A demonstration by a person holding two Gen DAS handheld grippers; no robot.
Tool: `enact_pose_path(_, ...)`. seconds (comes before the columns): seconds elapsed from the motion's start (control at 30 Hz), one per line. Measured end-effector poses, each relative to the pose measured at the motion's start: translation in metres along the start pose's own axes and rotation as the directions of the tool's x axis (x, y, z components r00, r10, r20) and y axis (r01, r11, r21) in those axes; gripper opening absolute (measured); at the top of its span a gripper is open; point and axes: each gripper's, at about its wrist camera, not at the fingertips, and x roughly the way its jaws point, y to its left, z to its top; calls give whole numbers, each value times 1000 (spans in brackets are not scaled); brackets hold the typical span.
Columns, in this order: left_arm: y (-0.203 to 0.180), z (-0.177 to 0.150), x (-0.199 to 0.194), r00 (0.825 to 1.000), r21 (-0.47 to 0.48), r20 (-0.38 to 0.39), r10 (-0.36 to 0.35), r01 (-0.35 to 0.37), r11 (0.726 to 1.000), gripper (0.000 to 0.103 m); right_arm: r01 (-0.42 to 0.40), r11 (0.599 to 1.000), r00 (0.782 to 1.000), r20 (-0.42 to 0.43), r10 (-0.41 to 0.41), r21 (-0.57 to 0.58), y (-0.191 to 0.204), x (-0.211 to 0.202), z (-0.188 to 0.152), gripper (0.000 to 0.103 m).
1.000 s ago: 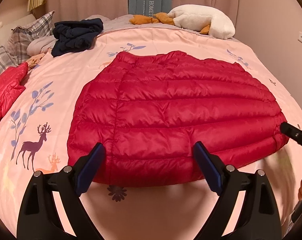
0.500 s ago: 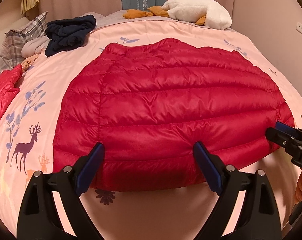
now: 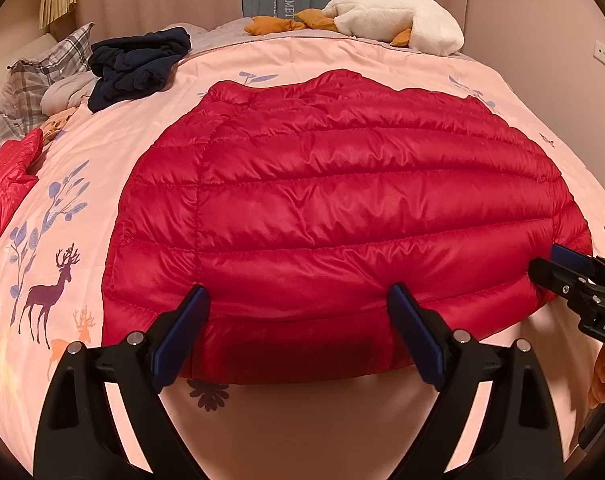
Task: Fold large clothes
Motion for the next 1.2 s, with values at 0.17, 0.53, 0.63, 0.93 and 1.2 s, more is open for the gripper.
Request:
enact_pose_path(0.17,0,-1,1,1000,1,-1,-2,2,1000,92,2,1000,1000,-2,-2,0,-1,2,-1,69)
enact_pose_path(0.53,2,2,-2,1000,-15,5,-16,16,1000,92,-14,1000,1000,5,14,16,-1,-4,1,69)
enact_pose_path(0.63,12,11,-11,999,-51,43,-27,29,998,92,-47,998,997,59,44,42,-7,-22,4,69)
enact_pose_path(0.93,54,72,-4,996,-160,88,-24,38,986,92,17,983,990,134,-42,182,-62,-47,16,75)
enact_pose_path(1.2,97,113,53,993,-331,-26,-116,101,938,92,36,968,994,87,-60,249,-88,-28,12,77)
